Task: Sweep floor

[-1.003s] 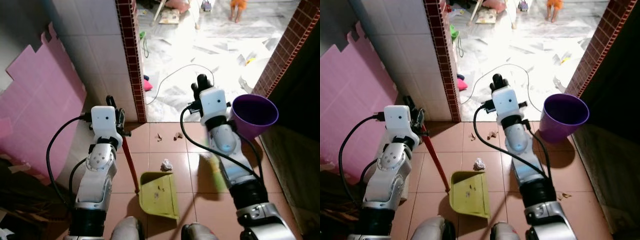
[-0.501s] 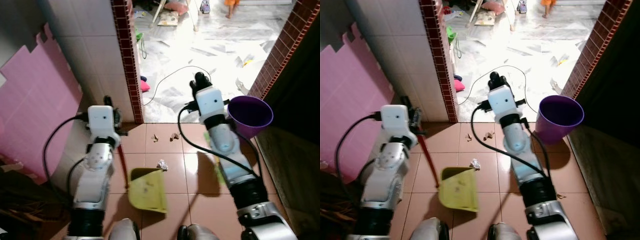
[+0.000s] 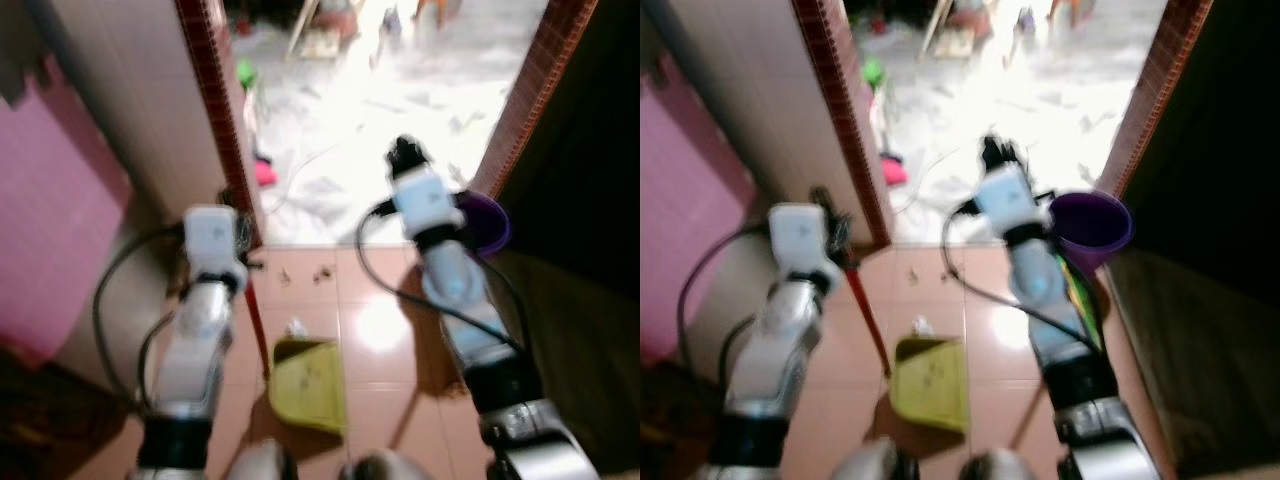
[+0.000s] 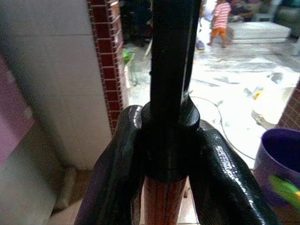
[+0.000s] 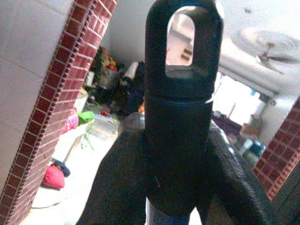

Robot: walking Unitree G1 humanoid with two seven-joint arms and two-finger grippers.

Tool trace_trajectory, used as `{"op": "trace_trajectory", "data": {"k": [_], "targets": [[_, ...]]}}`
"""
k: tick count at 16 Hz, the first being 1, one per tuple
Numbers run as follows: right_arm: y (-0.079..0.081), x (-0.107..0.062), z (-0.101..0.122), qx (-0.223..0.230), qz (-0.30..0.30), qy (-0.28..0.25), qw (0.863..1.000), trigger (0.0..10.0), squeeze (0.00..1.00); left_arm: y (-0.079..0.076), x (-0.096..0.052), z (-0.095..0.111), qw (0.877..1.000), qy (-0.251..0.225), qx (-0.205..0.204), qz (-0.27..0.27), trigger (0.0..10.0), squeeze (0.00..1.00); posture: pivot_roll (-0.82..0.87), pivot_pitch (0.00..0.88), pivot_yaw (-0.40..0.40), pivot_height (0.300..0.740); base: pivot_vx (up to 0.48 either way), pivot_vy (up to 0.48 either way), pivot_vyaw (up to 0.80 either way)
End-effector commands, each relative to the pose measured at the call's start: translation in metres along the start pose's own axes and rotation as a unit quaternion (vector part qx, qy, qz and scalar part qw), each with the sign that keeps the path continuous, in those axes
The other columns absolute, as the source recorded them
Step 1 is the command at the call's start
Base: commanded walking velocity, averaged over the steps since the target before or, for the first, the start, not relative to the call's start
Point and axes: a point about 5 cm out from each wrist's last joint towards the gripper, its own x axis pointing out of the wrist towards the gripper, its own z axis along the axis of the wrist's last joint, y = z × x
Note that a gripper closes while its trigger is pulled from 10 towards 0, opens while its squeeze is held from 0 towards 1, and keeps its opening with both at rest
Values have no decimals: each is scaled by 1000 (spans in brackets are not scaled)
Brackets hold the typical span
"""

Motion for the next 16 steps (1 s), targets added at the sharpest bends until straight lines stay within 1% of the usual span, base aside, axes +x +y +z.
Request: {"op": "trace_trajectory", "data": {"k": [1,3,5,7,9,10,11,13,14,16], "targets": [[-8,8,19,-13,-9,-52,999,10000,0,-2,2,12,1000,-27,4,-3,10000,0,-14,0,67,740,0,-322,0],[-10,7,15,-15,-7,-40,999,10000,0,-3,2,12,1000,-26,3,-4,10000,0,-15,0,66,740,0,-315,0],[-12,1,6,-5,-4,-11,1000,10000,0,-3,2,10,1000,-21,5,-4,10000,0,-16,0,65,740,0,-283,0],[-12,-2,0,0,-2,5,1000,10000,0,-4,2,7,1000,-11,0,-10,10000,0,-18,0,65,740,0,0,0],[-14,-6,-6,11,-1,28,1000,10000,0,-7,2,0,1000,9,11,-20,10000,0,-22,0,65,740,0,0,0],[-16,-9,-10,15,0,44,999,10000,0,-9,1,-5,999,21,22,-24,10000,0,-24,0,66,740,0,0,0],[-16,-12,-19,31,-2,73,997,10000,0,-9,2,-11,999,35,28,-21,10000,0,-26,0,64,740,0,0,0],[-18,-16,-28,58,-15,106,993,10000,0,-10,4,-17,998,38,38,-20,10000,0,-27,0,63,740,0,0,0],[-19,-17,-32,73,-19,119,990,10000,0,-9,5,-20,998,40,48,-11,10000,0,-31,0,63,740,0,0,0],[-18,-17,-34,76,-17,126,989,10000,0,-6,9,-21,999,34,39,-5,10000,0,-38,0,64,740,0,0,0]]}}
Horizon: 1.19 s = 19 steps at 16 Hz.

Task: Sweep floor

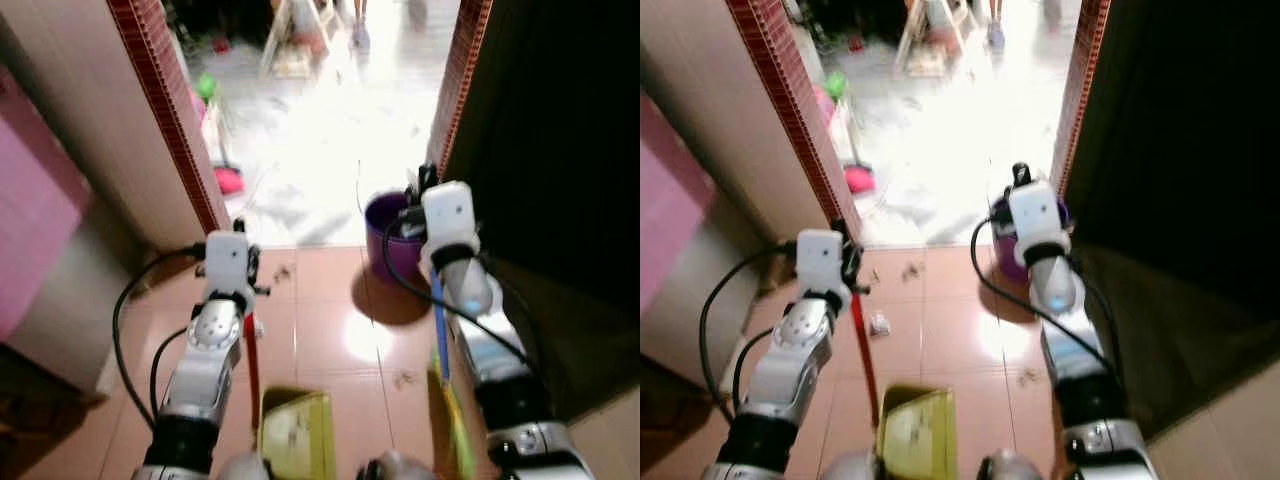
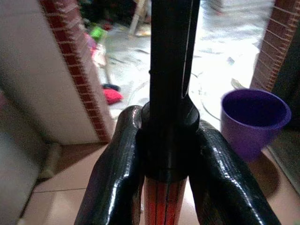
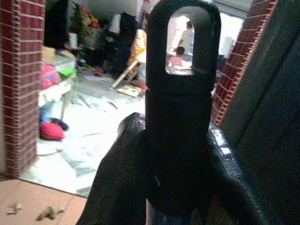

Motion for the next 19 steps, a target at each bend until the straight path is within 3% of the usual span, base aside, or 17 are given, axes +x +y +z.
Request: {"op": "trace_trajectory", "data": {"k": [1,7,9,13,19], "targets": [[0,4,9,3,1,-20,1000,10000,0,3,8,20,999,-49,7,9,10000,0,-39,0,62,740,0,0,0],[7,-1,13,87,5,-34,996,10000,0,-4,31,19,995,-87,24,39,10000,0,-80,0,69,740,0,0,0],[5,-5,9,117,2,-22,993,10000,0,-7,36,16,996,-85,11,34,10000,0,-84,0,69,740,0,0,0],[3,-5,9,112,3,-23,993,10000,0,-7,36,15,995,-91,-15,25,10000,0,-82,0,60,740,0,0,0],[12,-2,17,171,36,-18,985,10000,0,3,40,12,995,-89,-17,46,10000,0,-91,0,51,740,0,0,0]]}}
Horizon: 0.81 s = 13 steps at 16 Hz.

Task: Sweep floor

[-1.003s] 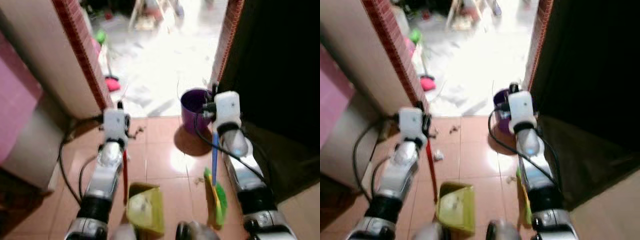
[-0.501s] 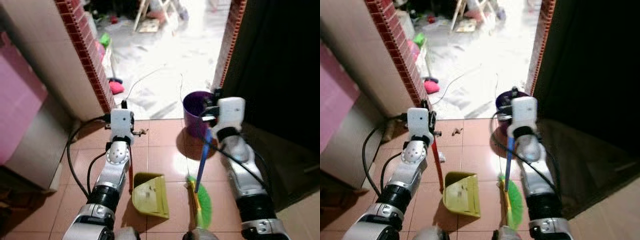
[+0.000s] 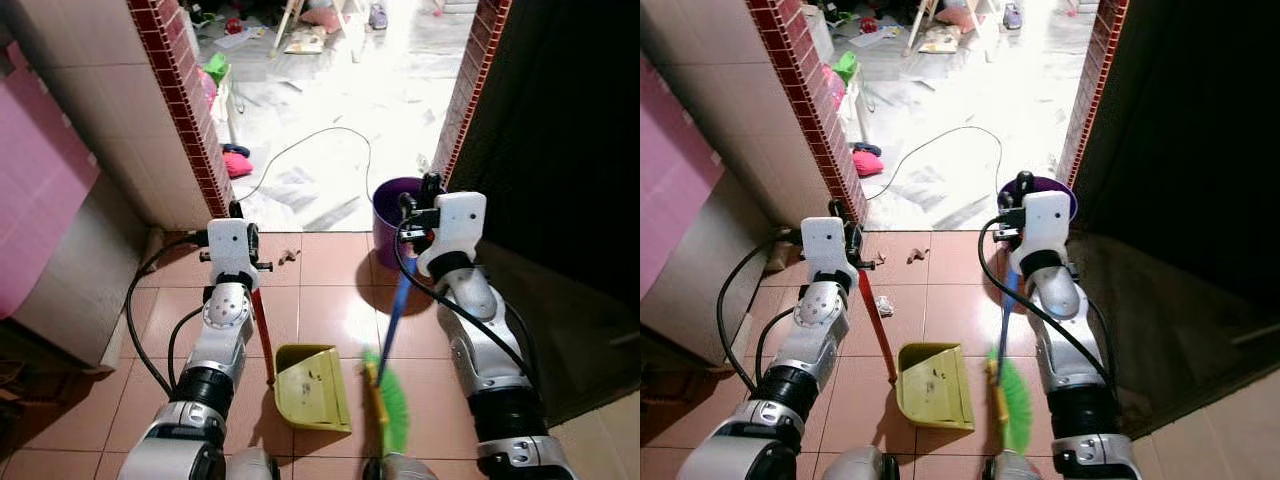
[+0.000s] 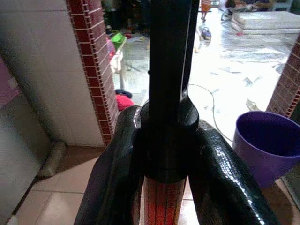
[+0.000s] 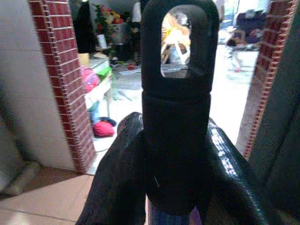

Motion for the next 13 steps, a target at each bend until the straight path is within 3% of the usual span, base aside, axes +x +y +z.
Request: {"op": "trace_trajectory", "data": {"k": [1,5,7,8,10,12,13], "targets": [[6,5,12,21,15,-18,1000,10000,0,3,7,12,1000,-28,10,4,10000,0,-95,0,49,740,0,0,0],[13,11,17,60,42,16,997,10000,0,3,13,14,999,-29,43,11,10000,0,-118,21,30,740,0,0,0],[17,10,22,68,60,25,996,10000,0,4,15,16,999,-28,36,10,10000,0,-158,27,10,740,0,0,0],[22,6,19,94,86,39,991,10000,0,5,15,15,999,-28,28,14,10000,0,-146,24,17,740,0,0,0],[29,-1,6,210,120,79,967,10000,0,6,14,11,1000,-13,2,20,10000,0,-128,16,26,740,0,0,0],[27,-3,2,246,123,81,958,10000,0,4,13,10,1000,-12,-10,23,10000,0,-120,6,43,740,0,0,0],[23,-3,1,243,114,76,960,10000,0,3,14,10,1000,-11,-14,24,10000,0,-119,0,50,740,0,0,0]]}}
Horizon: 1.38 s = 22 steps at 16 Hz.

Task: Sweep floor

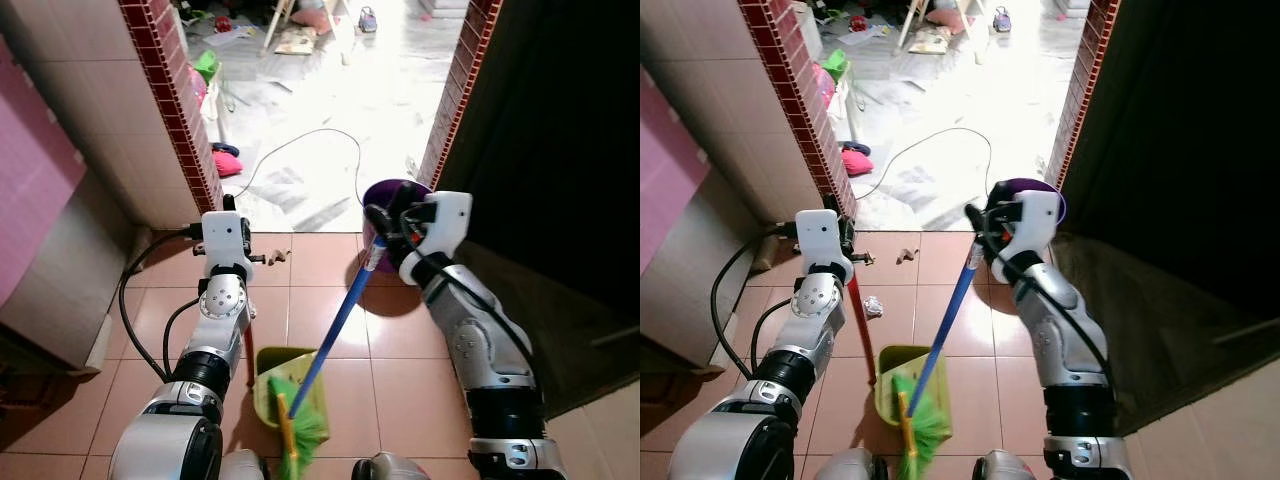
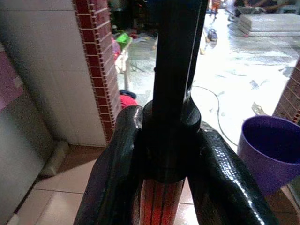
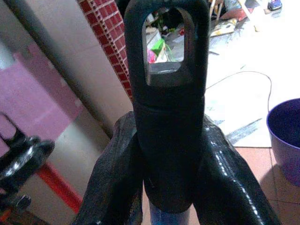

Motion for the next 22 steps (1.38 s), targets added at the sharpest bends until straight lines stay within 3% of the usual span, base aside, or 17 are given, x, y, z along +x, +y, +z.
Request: {"op": "trace_trajectory", "data": {"k": [1,2,5,7,13,16,17,22], "targets": [[2,2,0,6,13,-14,1000,10000,0,-6,4,9,1000,-15,-14,-2,10000,0,-118,0,55,740,0,0,0],[-2,1,12,-106,3,-38,994,10000,0,-6,6,11,1000,-15,-23,-7,10000,0,-118,0,61,740,0,0,0],[-5,1,35,-201,-14,-77,976,10000,0,-1,11,22,999,-29,-40,-7,10000,0,-123,0,64,740,0,0,0],[-13,1,52,-223,-46,-115,967,10000,0,9,18,36,997,-49,-60,15,10000,0,-124,0,63,740,0,0,0],[-26,-4,62,-289,-96,-140,942,10000,0,18,24,58,993,-87,-76,20,10000,0,-121,0,58,740,0,0,0],[-35,-11,46,-308,-112,-113,938,10000,0,21,25,74,989,-111,-94,20,10000,0,-118,0,55,740,0,0,0],[-39,-16,30,-309,-115,-84,940,10000,0,25,25,86,986,-129,-104,26,10000,0,-114,0,54,740,0,0,0],[-35,-24,5,-297,-123,-51,945,10000,0,27,23,100,983,-144,-114,21,10000,0,-113,0,57,740,0,0,0]]}}
